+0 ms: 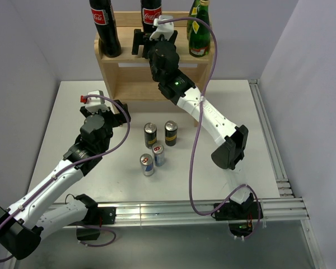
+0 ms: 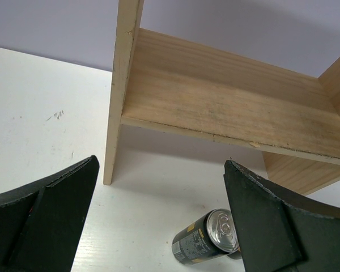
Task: Place and organize the beverage onto the shelf
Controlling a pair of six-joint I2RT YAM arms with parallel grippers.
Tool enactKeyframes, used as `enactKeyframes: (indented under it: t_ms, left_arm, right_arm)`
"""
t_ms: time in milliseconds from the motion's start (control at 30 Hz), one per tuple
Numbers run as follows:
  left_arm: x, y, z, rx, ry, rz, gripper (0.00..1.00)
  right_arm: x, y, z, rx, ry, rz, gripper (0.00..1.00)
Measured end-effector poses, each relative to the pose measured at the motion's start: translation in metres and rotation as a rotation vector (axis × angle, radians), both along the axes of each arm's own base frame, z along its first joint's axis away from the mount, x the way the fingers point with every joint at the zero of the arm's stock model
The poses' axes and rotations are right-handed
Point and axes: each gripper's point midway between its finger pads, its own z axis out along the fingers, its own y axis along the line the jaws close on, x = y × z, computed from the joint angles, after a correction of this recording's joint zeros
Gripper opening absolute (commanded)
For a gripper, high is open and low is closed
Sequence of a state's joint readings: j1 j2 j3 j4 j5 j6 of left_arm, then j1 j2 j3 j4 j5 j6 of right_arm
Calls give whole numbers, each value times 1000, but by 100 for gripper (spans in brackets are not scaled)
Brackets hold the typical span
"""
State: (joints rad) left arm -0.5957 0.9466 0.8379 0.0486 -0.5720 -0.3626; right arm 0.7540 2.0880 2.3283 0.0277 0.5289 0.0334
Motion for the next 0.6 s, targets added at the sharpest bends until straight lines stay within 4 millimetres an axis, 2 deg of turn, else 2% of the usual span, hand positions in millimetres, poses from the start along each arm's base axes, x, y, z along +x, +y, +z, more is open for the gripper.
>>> enactKeyframes:
  t_ms: [600]
  left_arm:
    - [0, 1, 0, 0, 0, 3, 99]
  right_arm:
    - [2, 16, 2, 14, -25, 43, 97]
